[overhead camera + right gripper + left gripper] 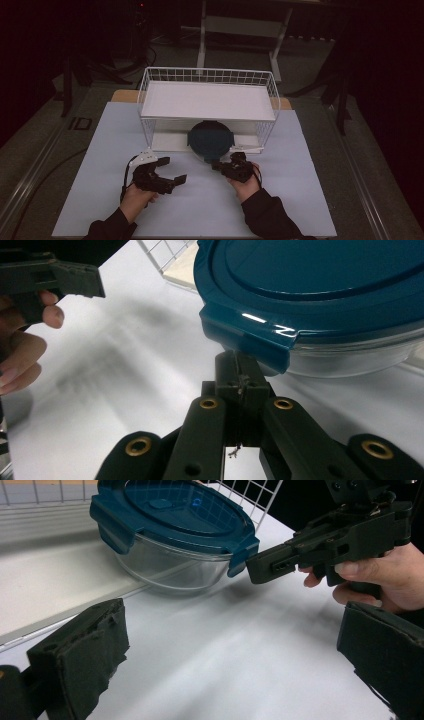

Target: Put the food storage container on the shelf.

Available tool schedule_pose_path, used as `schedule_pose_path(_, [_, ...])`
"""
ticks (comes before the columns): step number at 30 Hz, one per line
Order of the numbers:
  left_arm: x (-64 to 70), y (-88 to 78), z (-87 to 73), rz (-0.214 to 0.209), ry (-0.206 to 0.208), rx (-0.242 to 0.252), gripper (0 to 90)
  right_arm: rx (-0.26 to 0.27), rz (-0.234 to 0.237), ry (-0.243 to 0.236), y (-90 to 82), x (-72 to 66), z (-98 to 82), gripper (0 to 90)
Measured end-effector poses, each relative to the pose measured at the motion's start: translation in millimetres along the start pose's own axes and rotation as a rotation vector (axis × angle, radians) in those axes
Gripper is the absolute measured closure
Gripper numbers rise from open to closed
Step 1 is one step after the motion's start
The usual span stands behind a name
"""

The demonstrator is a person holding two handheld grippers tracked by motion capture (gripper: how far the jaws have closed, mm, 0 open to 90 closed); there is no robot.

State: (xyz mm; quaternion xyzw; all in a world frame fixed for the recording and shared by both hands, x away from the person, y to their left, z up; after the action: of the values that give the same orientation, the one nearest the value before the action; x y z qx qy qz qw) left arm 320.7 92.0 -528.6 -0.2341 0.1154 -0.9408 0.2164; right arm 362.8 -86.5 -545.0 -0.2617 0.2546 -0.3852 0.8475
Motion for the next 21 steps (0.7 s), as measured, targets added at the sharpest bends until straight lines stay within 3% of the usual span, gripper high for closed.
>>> schedule_pose_path(5, [-0.1, 1.1, -0.8, 0.013, 0.025, -0.007, 0.3, 0.011, -0.009, 0.011, 6.5, 4.2, 6.4, 90.0])
schedule_pose_path(21, [3.2, 2.3, -1.6, 0.001, 0.043, -0.006, 0.3, 0.034, -0.053, 0.008, 29.4, 15.1, 27.5, 90.0])
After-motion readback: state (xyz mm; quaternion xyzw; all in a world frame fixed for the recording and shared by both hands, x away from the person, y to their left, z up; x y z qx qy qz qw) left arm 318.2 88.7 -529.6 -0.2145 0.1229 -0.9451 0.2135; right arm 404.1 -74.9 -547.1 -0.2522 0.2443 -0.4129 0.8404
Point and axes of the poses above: each handheld gripper's, and its own axes: y roughly forward along the jaws, z roughly out of its top, x roughly to its right, the point moved 8 cm from there along y, roughly forward along the jaws, and after that the axes turned 12 degrees about -z, right-handed, at the moved point
